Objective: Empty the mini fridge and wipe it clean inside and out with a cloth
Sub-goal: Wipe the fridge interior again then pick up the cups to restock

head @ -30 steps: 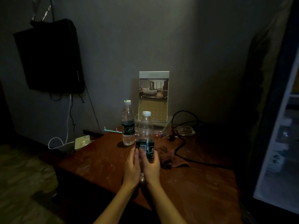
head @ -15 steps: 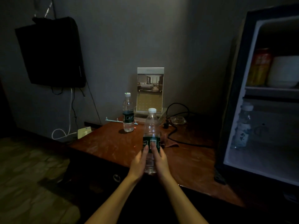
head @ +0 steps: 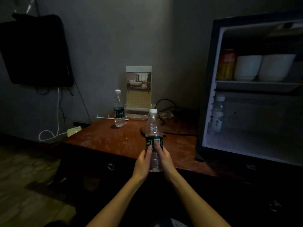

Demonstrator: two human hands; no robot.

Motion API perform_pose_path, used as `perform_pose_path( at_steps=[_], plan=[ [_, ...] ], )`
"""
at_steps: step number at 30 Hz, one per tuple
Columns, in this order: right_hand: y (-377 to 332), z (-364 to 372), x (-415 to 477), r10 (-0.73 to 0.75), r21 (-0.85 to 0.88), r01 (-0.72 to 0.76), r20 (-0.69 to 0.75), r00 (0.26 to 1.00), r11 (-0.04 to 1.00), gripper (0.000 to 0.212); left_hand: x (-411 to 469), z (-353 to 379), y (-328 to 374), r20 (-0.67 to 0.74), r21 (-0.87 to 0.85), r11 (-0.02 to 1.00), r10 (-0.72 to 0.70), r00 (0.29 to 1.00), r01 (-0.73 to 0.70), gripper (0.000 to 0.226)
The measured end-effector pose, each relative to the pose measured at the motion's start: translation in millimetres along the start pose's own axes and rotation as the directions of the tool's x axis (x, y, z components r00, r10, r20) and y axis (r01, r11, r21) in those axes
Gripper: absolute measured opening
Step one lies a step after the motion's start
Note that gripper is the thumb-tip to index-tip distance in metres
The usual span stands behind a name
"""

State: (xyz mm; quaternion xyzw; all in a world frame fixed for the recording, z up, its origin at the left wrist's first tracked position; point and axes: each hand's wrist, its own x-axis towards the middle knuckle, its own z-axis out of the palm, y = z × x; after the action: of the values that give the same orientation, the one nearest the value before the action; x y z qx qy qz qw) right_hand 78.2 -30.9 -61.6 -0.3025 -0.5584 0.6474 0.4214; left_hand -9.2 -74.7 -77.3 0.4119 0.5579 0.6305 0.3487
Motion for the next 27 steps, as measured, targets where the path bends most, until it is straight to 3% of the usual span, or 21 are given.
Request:
perform_pose_path(
  at_steps=[5, 9, 15, 22, 24, 27],
  plan=[
    [-4, -29, -18, 0.018, 0.112, -0.010, -0.069, 0.997, 0.994, 0.052, -9, 28, 8, 0.085, 0.061, 0.997, 0.042, 0.995, -0.048, 0.048],
    [-7, -58, -25, 0.005, 0.138, 0.017, -0.151, 0.988, 0.990, 0.060, -13, 57, 7, 0.155, 0.017, 0.997, 0.077, 0.985, -0.081, 0.029],
    [-20, -117, -42, -0.072, 0.212, 0.145, -0.317, 0.946, 0.966, 0.051, -13, 117, 6, 0.298, 0.037, 0.978, 0.183, 0.937, -0.203, 0.039],
    [-60, -193, -59, -0.251, 0.063, 0.316, -0.471, 0.846, 0.947, 0.040, -6, 197, 16, 0.429, 0.127, 0.916, 0.294, 0.854, -0.380, 0.034],
    [-71, -212, -59, -0.332, -0.042, 0.365, -0.520, 0.787, 0.930, 0.036, 6, 215, 12, 0.473, 0.305, 0.818, 0.315, 0.823, -0.488, 0.040],
    [-88, -237, -55, -0.413, -0.157, 0.397, -0.561, 0.717, 0.904, 0.034, 25, 237, 17, 0.644, 0.551, 0.515, 0.239, 0.727, -0.657, 0.046]
  ],
)
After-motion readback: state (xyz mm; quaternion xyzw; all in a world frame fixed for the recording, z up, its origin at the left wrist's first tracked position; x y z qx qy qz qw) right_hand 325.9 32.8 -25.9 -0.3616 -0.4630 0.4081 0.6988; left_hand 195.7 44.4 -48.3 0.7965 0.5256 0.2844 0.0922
